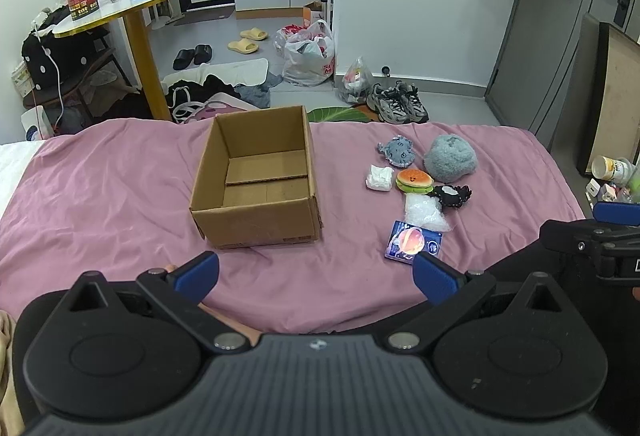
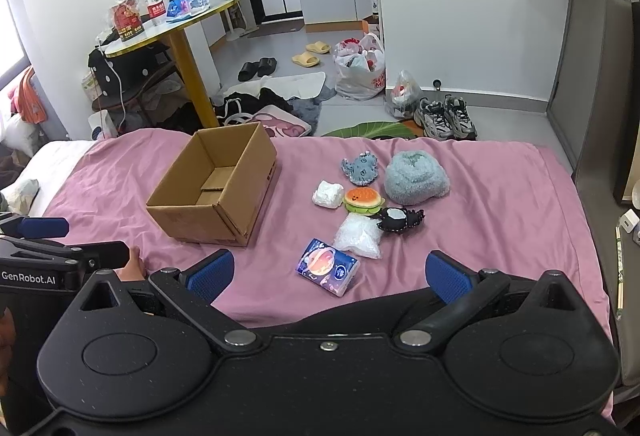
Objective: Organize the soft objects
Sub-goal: 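Move both tools toward the items lying beside the cardboard box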
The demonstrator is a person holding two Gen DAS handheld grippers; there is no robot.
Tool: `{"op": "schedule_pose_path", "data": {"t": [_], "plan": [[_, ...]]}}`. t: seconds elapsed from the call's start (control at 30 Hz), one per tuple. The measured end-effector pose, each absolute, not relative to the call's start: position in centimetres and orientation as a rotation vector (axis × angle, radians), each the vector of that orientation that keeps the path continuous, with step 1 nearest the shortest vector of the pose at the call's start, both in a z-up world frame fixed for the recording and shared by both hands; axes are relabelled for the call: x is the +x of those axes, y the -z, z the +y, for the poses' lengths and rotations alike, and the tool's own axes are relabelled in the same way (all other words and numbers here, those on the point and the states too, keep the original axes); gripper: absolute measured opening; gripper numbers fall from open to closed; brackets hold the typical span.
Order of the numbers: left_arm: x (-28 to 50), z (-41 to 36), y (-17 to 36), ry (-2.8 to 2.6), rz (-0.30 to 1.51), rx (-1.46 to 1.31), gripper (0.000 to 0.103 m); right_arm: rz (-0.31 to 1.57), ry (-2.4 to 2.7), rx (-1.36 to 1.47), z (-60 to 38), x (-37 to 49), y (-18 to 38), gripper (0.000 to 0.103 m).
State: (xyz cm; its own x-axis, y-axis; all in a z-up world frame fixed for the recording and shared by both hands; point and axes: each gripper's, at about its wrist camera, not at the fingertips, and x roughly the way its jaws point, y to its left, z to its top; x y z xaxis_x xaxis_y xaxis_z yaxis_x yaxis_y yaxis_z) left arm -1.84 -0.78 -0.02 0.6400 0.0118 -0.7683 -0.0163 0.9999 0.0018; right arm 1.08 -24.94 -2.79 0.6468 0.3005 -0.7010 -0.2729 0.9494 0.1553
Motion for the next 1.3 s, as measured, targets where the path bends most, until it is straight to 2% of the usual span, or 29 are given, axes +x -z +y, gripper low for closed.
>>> {"op": "schedule_pose_path", "data": {"t": [0.73, 1.3], "plan": [[-2.0, -1.9, -0.8, 0.013, 0.85, 0.009, 0.102, 0.781, -0.302, 0.047, -25.7, 1.0, 2.1, 0.103], [-0.8, -3.2, 0.6, 0.041, 0.853, 0.016, 0.102, 0.746, -0.326, 0.1, -26.2, 2.1, 2.9, 0.103]]}}
